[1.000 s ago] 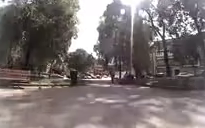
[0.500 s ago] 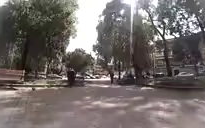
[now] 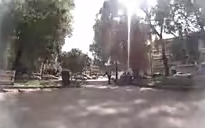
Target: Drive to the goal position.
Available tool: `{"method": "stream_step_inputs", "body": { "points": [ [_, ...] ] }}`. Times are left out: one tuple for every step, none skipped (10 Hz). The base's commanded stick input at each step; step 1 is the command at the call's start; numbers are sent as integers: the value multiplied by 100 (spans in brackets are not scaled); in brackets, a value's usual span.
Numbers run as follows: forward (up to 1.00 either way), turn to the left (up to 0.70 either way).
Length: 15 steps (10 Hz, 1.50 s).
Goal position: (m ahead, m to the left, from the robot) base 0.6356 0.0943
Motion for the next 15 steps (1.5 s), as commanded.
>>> {"method": "stream_step_inputs", "body": {
  "points": [
    [70,0],
    [70,0],
    [70,0],
    [70,0],
    [70,0],
    [70,0],
    [70,0],
    [70,0],
    [70,0],
    [70,0],
    [70,0],
    [70,0],
    [70,0],
    [70,0],
    [70,0]
  ]
}}
